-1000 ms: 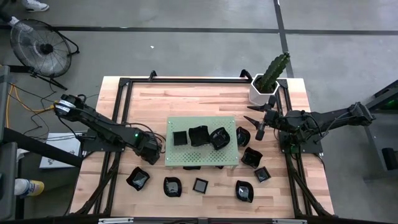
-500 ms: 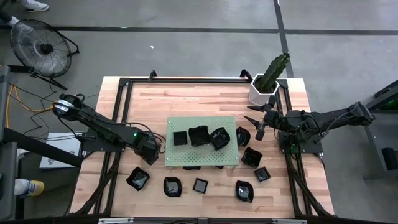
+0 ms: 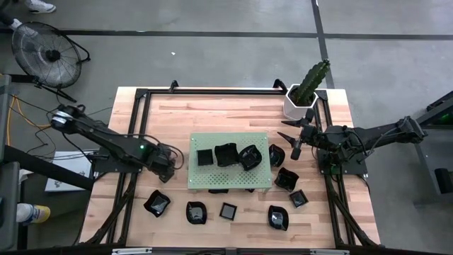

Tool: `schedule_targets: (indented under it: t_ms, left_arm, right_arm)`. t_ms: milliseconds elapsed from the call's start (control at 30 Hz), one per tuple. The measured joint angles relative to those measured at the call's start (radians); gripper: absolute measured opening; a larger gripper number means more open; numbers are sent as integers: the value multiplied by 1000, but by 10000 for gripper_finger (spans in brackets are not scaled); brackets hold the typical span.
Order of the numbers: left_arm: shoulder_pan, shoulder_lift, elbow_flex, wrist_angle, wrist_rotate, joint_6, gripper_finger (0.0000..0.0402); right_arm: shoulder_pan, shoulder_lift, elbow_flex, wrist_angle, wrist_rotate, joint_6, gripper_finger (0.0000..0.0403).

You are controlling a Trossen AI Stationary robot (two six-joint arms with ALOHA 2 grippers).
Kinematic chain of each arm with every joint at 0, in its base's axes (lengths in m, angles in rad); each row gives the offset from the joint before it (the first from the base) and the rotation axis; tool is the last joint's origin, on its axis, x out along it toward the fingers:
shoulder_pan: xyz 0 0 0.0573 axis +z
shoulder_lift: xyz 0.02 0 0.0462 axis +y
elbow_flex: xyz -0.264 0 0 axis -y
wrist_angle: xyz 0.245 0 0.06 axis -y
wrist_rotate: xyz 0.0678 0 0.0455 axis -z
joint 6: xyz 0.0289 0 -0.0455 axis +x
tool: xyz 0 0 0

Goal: Pick & Place Mini shaped plates
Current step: Stack the black square shaped plate on top of the black square shaped plate on the shelf

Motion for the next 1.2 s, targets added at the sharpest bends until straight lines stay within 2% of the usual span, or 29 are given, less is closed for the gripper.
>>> schedule_targets:
  t_ms: [167, 400, 567, 767, 1000, 1200]
  left_arm:
    - [0, -79, 0, -12, -90, 51, 6]
    - [0, -195, 0, -44, -112, 148, 6]
    - [0, -252, 49, -130, -232, 179, 2]
    - [0, -259, 107, -135, -366, 237, 1]
    - [0, -264, 144, -37, -491, 234, 1]
    - [0, -267, 144, 128, -491, 235, 1]
  right_arm:
    - [0, 0, 0, 0, 0, 0, 193]
    - [0, 0, 0, 0, 0, 0, 193]
    - [0, 0, 0, 0, 0, 0, 193]
    - [0, 0, 0, 0, 0, 0, 193]
    - [0, 0, 0, 0, 0, 0, 193]
    - [0, 0, 0, 0, 0, 0, 193]
